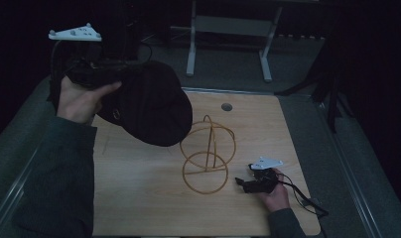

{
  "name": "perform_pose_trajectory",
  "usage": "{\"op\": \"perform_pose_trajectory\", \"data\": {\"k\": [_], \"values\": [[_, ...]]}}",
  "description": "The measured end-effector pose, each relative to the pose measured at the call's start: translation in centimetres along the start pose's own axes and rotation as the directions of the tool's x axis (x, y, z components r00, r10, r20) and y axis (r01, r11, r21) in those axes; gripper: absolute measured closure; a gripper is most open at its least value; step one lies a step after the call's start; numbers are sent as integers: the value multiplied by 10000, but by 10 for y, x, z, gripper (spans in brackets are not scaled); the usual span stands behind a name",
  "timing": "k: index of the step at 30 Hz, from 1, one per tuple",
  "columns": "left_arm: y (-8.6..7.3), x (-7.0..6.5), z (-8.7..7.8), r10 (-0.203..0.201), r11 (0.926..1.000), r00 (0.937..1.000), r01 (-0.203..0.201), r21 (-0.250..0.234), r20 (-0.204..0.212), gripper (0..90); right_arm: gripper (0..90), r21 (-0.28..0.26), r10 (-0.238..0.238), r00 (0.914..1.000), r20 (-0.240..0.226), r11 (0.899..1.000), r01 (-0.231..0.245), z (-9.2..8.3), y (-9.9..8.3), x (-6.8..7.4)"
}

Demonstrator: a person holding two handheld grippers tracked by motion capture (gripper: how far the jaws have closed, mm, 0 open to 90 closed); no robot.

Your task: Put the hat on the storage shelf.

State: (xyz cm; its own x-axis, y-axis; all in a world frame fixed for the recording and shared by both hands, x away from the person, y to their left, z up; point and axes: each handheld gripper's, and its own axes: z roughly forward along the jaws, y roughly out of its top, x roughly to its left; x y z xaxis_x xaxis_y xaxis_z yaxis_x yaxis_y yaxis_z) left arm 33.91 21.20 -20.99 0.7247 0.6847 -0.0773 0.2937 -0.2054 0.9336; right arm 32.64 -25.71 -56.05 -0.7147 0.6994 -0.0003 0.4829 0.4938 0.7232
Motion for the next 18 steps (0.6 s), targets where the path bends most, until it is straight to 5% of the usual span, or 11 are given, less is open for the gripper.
{"op": "perform_pose_trajectory", "data": {"k": [18], "values": [[7, -8, 13, -369, 9968, 9972, 413, -682, 654, 890, 192, 2, 2, 10000, -4, 10000, -2, 0, 0, 0]]}}
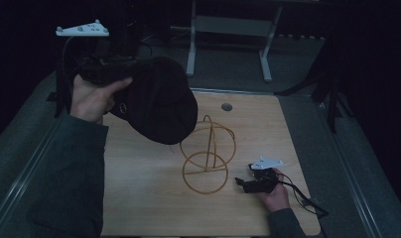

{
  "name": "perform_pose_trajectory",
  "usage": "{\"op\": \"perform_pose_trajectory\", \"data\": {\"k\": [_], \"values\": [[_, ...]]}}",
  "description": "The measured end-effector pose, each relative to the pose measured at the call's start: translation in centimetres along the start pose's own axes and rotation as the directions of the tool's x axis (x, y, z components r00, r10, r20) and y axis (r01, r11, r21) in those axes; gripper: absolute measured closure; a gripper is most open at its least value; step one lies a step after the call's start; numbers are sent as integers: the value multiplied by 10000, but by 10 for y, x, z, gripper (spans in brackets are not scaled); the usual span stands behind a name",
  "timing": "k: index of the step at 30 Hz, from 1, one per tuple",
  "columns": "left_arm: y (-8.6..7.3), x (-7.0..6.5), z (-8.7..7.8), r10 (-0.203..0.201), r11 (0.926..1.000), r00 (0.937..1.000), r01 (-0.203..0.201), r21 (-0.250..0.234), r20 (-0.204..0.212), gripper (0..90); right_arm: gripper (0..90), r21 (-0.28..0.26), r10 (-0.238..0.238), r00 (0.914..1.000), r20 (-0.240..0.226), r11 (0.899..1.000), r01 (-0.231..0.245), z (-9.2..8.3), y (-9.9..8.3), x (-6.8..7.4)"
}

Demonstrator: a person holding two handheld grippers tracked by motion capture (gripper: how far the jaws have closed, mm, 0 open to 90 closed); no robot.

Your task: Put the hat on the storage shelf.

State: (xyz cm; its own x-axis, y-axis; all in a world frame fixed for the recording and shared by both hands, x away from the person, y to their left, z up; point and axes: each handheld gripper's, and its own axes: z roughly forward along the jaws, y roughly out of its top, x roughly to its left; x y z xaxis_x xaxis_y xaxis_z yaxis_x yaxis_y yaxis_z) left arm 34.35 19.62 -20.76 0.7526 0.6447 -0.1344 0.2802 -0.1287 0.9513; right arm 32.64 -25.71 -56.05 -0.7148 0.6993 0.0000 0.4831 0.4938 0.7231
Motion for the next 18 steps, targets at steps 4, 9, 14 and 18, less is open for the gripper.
{"op": "perform_pose_trajectory", "data": {"k": [4, 9, 14, 18], "values": [[3, -2, 4, -31, 10000, 9999, 32, -40, 99, 890, 191, 2, 4, 10000, -2, 10000, -4, 0, 0, 0], [8, -7, 8, -41, 9998, 9997, 46, -194, 246, 890, 191, 1, 0, 10000, -3, 10000, 0, 0, 0, 0], [12, -11, 12, -10, 9997, 9993, 20, -257, 371, 890, 191, 12, 19, 10000, -2, 10000, -19, 0, 0, 0], [15, -14, 16, 34, 9996, 9988, -20, -280, 490, 890, 191, 8, 13, 10000, -2, 10000, -13, 0, 0, 0]]}}
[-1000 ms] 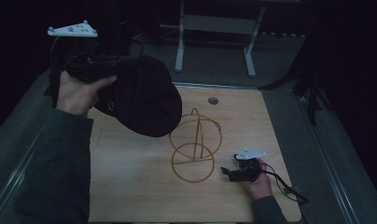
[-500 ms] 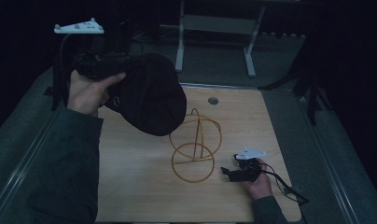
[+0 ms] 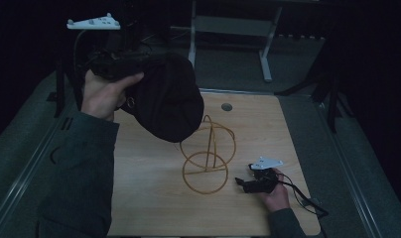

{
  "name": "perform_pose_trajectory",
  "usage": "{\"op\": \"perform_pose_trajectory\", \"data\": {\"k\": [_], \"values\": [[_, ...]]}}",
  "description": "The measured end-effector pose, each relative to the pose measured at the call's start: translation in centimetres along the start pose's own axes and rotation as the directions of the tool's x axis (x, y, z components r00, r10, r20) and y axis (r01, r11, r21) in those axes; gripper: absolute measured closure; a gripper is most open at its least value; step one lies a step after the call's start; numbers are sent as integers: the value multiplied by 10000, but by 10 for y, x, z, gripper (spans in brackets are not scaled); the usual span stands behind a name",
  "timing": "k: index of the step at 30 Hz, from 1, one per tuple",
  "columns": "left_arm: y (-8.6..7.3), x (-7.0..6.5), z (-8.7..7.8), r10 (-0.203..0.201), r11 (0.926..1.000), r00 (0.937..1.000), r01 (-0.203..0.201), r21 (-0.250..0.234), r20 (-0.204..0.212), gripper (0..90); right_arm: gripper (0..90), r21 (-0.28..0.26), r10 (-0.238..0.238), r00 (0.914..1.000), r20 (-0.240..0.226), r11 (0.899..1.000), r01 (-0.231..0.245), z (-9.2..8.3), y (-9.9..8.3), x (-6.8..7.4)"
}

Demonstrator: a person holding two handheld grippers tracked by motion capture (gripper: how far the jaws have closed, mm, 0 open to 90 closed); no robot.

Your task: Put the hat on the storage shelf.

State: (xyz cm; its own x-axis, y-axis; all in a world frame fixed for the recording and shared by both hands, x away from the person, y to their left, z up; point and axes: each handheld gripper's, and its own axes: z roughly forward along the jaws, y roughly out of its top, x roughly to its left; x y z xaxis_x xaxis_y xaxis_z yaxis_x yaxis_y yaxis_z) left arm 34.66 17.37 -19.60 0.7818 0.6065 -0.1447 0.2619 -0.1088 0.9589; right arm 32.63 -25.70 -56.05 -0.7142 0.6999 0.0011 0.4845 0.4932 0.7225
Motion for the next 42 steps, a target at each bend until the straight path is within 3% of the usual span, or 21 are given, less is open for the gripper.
{"op": "perform_pose_trajectory", "data": {"k": [17, 42], "values": [[15, -10, 11, 265, 9996, 9995, -265, -20, 179, 890, 190, 4, -8, 10000, -27, 10000, 8, 0, 0, 0], [48, -43, 40, 747, 9966, 9934, -714, -404, 872, 890, 188, 23, 13, 10000, -42, 10000, -12, 0, 0, 0]]}}
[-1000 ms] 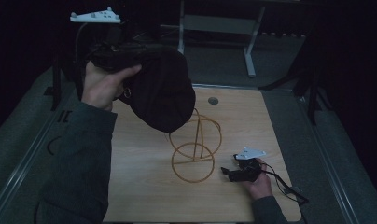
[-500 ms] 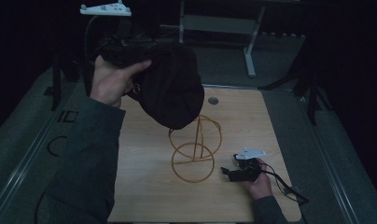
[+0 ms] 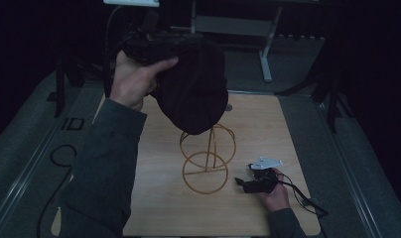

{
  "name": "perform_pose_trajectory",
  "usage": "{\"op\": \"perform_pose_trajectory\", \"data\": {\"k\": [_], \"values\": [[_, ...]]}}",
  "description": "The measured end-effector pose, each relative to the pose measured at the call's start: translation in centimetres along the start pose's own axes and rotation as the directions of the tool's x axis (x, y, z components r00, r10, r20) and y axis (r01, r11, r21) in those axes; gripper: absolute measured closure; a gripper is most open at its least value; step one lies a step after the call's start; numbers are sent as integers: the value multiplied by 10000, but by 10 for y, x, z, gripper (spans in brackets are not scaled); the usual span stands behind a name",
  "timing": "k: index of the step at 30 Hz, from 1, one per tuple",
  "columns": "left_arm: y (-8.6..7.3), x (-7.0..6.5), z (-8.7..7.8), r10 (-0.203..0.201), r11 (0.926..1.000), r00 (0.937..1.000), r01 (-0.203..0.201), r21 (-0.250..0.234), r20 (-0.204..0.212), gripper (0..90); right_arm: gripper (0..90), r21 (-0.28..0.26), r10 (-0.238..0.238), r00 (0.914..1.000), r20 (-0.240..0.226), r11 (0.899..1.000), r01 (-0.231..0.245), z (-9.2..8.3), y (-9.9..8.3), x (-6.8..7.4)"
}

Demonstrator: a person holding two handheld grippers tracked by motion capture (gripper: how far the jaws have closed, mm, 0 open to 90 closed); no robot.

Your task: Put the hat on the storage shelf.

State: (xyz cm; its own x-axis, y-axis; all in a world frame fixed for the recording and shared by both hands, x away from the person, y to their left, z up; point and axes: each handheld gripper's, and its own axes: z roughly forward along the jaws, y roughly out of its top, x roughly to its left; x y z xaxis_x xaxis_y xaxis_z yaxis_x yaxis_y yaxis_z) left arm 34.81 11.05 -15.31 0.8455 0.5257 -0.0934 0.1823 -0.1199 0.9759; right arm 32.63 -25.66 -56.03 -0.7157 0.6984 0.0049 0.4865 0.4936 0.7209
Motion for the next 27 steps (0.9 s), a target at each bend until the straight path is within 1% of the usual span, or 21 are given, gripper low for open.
{"op": "perform_pose_trajectory", "data": {"k": [4, 8, 10, 11, 12, 14, 15, 16, 19, 21, 25, 27], "values": [[3, -3, 4, -24, 10000, 9999, 24, -39, 149, 890, 188, 2, 2, 10000, -6, 10000, -2, 0, 0, 0], [1, -6, 15, -51, 10000, 9993, 50, 39, 358, 890, 188, 3, 0, 10000, -4, 10000, 0, 0, 0, 0], [-1, -9, 22, -74, 9999, 9985, 70, 80, 543, 890, 187, -5, 5, 10000, -2, 10000, -5, 0, 0, 0], [-4, -11, 28, -101, 9999, 9978, 93, 134, 661, 890, 186, 5, -2, 10000, -12, 10000, 2, 0, 0, 0], [-4, -11, 28, -101, 9999, 9978, 93, 134, 661, 890, 186, 19, 22, 10000, -19, 10000, -22, 0, 0, 0], [-9, -13, 34, -98, 9997, 9971, 80, 244, 753, 890, 186, 13, 11, 10000, -16, 10000, -11, 0, 0, 0], [-14, -16, 40, -107, 9993, 9967, 79, 353, 801, 890, 186, 8, -2, 10000, -23, 10000, 2, 0, 0, 0], [-14, -16, 40, -107, 9993, 9967, 79, 353, 801, 890, 186, 6, -20, 10000, -22, 10000, 20, 0, 0, 0], [-23, -15, 47, -159, 9979, 9965, 107, 635, 824, 891, 186, -10, -46, 10000, -32, 10000, 46, 0, 0, 0], [-30, -13, 51, -272, 9966, 9966, 210, 798, 777, 890, 186, -12, -45, 10000, -33, 10000, 45, 0, 0, 0], [-41, -9, 53, -421, 9942, 9967, 349, 1015, 695, 890, 186, 7, -48, 10000, -43, 10000, 48, 0, 0, 0], [-47, -9, 52, -410, 9930, 9971, 336, 1131, 636, 890, 186, 9, -55, 10000, -45, 10000, 55, 0, 0, 0]]}}
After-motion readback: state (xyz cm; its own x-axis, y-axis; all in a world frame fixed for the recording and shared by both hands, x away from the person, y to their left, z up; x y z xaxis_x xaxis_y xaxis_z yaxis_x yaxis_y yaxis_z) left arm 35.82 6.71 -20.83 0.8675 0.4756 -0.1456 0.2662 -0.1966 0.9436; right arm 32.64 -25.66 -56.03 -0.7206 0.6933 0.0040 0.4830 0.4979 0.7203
